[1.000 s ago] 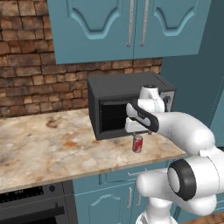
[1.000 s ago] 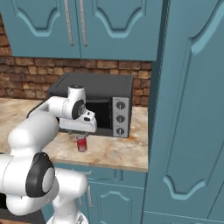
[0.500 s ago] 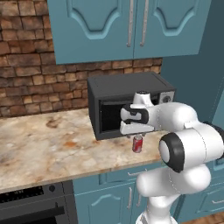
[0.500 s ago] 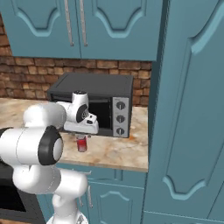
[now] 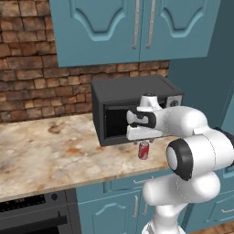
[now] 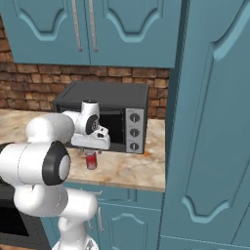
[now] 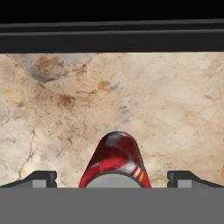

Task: Four empty soda cans are scattered around the kitchen. Gather all the cans and cluster them next to the stove for recycling.

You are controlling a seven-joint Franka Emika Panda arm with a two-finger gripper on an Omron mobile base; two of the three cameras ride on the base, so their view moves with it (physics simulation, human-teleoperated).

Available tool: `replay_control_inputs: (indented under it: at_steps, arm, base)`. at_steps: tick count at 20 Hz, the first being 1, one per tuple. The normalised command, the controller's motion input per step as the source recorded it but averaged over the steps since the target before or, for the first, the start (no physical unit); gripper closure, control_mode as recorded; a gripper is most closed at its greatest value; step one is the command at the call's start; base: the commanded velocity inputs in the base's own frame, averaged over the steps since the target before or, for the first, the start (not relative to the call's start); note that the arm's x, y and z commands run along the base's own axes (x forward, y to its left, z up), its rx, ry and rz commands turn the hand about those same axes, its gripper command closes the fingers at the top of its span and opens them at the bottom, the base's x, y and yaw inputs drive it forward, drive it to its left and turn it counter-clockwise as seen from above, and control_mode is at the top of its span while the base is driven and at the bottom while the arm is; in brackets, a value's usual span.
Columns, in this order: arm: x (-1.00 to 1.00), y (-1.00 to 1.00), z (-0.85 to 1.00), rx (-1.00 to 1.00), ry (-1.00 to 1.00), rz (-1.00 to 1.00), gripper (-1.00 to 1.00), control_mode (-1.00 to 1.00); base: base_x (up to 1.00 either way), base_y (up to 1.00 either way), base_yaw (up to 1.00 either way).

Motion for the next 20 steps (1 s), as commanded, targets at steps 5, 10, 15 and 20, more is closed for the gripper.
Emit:
replay_control_inputs:
  at_steps: [5,10,15,20]
  arm:
    - [-0.36,0.0,0.0,0.01,0.0,0.0,-1.0,-1.0]
    - [0.48,0.0,0.0,-0.01,0.03,0.0,-1.0,-1.0]
    - [0.19,0.0,0.0,0.0,0.02,0.0,-1.0,-1.0]
    - [-0.24,0.0,0.0,0.0,0.0,0.0,-1.0,-1.0]
  base:
    - [0.0,0.0,0.0]
    - [0.0,0.0,0.0]
    - [0.0,0.0,0.0]
    - [0.0,0.0,0.0]
